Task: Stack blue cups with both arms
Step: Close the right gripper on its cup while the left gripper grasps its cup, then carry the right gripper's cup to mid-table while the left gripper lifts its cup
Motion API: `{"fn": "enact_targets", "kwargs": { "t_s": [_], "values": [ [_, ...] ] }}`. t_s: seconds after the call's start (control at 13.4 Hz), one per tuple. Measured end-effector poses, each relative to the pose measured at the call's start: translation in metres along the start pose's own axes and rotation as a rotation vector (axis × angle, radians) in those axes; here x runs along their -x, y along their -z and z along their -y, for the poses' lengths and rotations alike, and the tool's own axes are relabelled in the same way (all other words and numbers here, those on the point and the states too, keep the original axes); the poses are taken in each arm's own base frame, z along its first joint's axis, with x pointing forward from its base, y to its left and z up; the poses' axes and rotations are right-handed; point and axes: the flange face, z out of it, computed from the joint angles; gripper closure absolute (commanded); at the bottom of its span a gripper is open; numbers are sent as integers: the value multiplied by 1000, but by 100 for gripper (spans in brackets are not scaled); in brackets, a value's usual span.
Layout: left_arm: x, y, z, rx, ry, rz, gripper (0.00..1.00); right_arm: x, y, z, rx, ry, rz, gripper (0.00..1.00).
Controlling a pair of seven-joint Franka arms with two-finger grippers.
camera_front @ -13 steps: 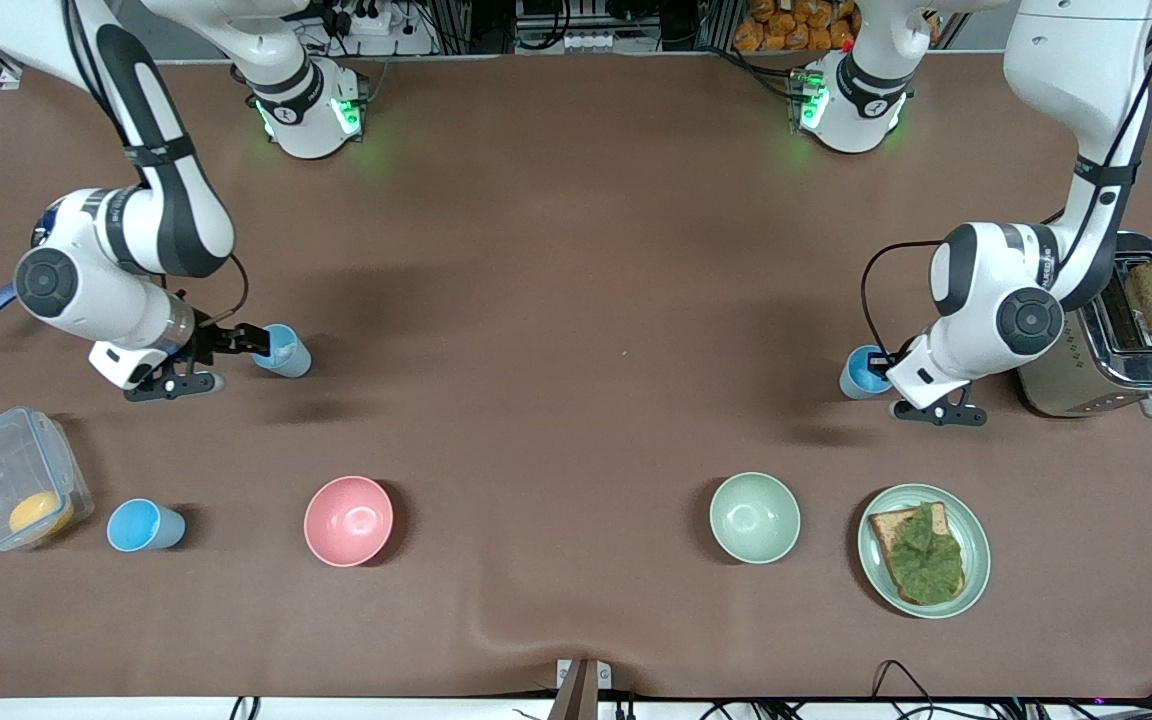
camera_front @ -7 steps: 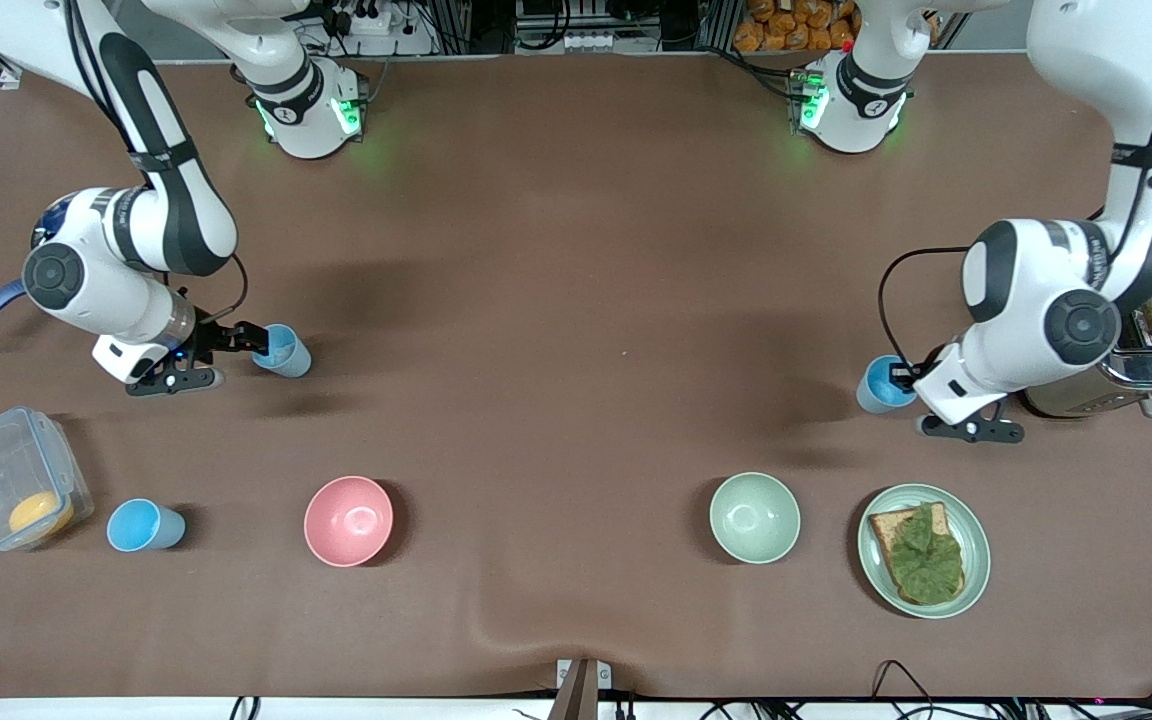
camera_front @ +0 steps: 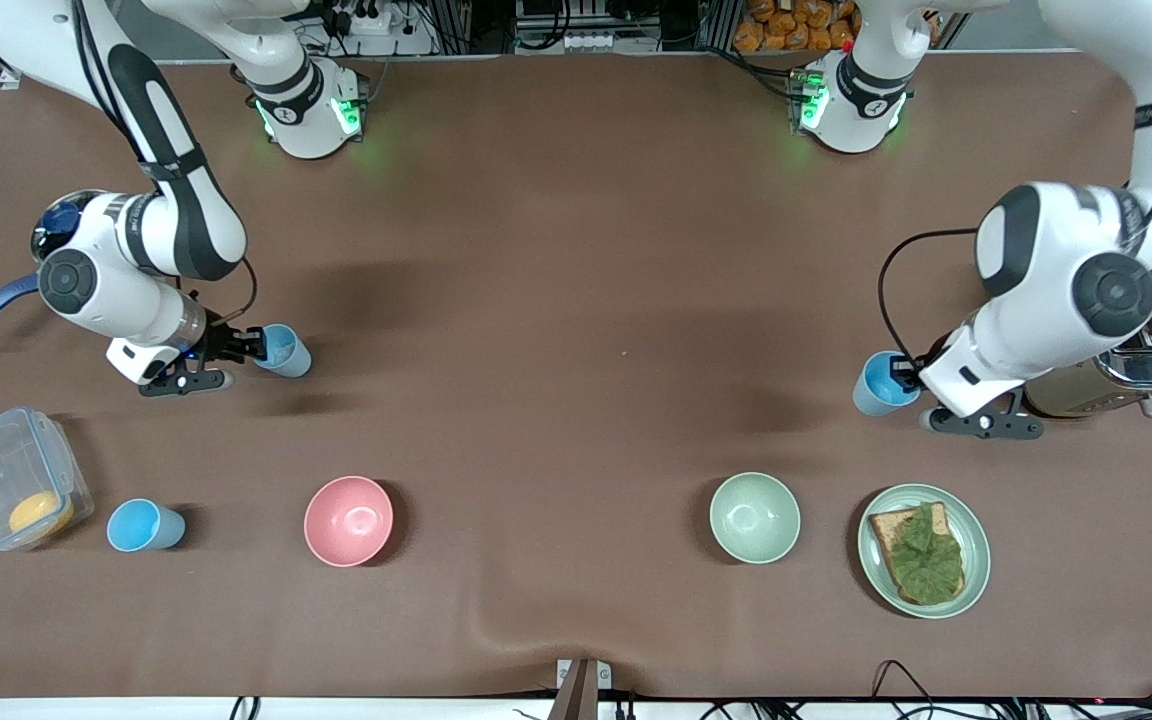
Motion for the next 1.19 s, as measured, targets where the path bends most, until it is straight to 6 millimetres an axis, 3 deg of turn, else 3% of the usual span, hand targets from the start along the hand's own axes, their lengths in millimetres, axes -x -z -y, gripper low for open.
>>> {"fn": "enact_targets", "kwargs": {
  "t_s": [0.3, 0.52, 0.67, 0.74, 0.89, 1.19],
  "values": [
    [19, 96, -9, 40, -4, 32, 100, -12, 12, 22, -17, 20, -12, 100],
    [30, 147, -15, 40, -20, 66, 100, -38, 55, 48, -42, 53, 0, 100],
    [32, 155, -16, 40, -23, 81, 100, -54, 89, 84, -73, 48, -3, 100],
    [31, 153, -17, 40, -25, 86, 100, -59, 100, 112, -79, 27, -5, 100],
    [28, 146, -24, 41, -36, 99, 100, -58, 106, 174, -75, -18, -7, 100],
    [26, 142, -28, 92, -35, 108, 100, -34, 99, 293, -108, -103, -8, 100]
  ]
}}
